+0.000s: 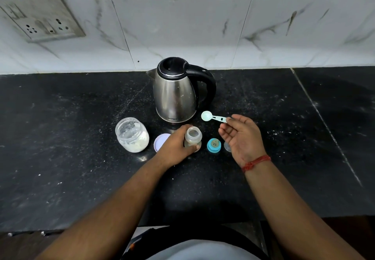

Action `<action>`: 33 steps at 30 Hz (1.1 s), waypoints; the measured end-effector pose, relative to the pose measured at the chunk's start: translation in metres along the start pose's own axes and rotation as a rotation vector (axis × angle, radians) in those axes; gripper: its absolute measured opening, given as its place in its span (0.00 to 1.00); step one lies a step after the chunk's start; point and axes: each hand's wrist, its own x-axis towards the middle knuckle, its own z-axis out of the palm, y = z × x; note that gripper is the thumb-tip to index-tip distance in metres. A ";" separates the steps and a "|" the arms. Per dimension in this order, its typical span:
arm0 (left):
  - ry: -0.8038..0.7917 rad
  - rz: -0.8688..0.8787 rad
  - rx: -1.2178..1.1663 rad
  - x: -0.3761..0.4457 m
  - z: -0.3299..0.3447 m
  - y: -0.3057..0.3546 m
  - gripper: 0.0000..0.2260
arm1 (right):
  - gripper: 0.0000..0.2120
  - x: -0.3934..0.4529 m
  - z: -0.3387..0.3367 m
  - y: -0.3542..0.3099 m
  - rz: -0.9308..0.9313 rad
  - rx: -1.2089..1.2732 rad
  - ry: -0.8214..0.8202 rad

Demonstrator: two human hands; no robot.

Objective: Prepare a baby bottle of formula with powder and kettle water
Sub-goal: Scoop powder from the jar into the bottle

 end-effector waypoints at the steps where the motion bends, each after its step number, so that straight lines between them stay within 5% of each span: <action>1: -0.001 0.005 0.006 -0.001 0.000 0.000 0.29 | 0.14 0.000 0.000 0.000 0.000 -0.006 -0.001; 5: 0.058 0.021 0.092 -0.009 -0.010 0.005 0.37 | 0.12 0.002 0.003 0.000 -0.001 -0.031 -0.012; 15: 0.403 0.298 0.220 -0.035 -0.071 0.025 0.29 | 0.10 -0.004 0.048 0.005 -0.009 -0.053 -0.090; 22: 0.563 0.229 0.380 -0.060 -0.134 -0.010 0.31 | 0.10 -0.012 0.109 0.041 0.012 -0.138 -0.171; 26: 0.585 0.131 0.516 -0.076 -0.158 -0.038 0.35 | 0.09 -0.014 0.137 0.072 -0.092 -0.345 -0.195; 33: 0.499 -0.014 0.618 -0.094 -0.176 -0.086 0.38 | 0.10 -0.019 0.167 0.117 -0.558 -1.046 -0.334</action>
